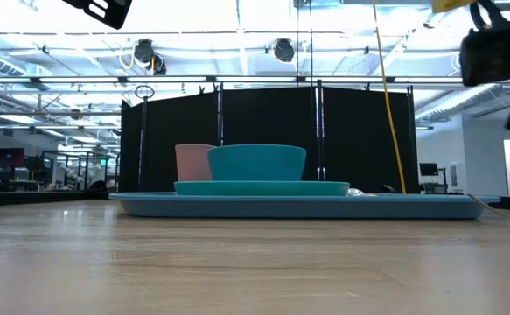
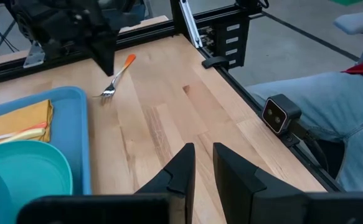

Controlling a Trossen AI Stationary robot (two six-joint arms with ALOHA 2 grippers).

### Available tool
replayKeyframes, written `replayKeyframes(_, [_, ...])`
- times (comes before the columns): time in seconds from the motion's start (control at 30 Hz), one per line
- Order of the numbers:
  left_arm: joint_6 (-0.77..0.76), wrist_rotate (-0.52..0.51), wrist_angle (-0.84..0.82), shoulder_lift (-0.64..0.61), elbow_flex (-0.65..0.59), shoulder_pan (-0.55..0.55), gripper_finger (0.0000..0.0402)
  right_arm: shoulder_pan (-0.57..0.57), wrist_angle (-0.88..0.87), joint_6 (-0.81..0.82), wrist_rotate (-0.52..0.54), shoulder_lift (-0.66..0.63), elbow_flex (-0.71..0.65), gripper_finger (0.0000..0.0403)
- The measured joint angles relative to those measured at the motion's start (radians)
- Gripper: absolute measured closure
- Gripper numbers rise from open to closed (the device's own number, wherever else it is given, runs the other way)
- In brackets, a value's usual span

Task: Set up tray
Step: Put the orange fork on the blue serving tray to the right of the orange spoon

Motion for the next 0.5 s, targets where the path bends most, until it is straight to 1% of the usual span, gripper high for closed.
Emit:
replayKeyframes(0.1, [0.0, 0.0, 0.0, 0.0, 0.0, 0.0, 0.0339, 0.009, -0.15, 0.054, -0.07, 0.067, 0.072, 0.0403])
replayKeyframes(0.2, [-0.003, 0.0, 0.001, 0.0, 0.0, 0.0, 0.0339, 0.021, -0.257, 0.091, -0.097, 0.109, 0.128, 0.0403])
replayKeyframes(0.37, [-0.007, 0.0, 0.001, 0.0, 0.0, 0.0, 0.0339, 0.021, -0.239, 0.203, -0.106, 0.117, 0.137, 0.0403])
replayKeyframes(0.5, [-0.007, 0.0, 0.001, 0.0, 0.0, 0.0, 0.0339, 0.021, -0.241, 0.22, -0.129, 0.117, 0.137, 0.04])
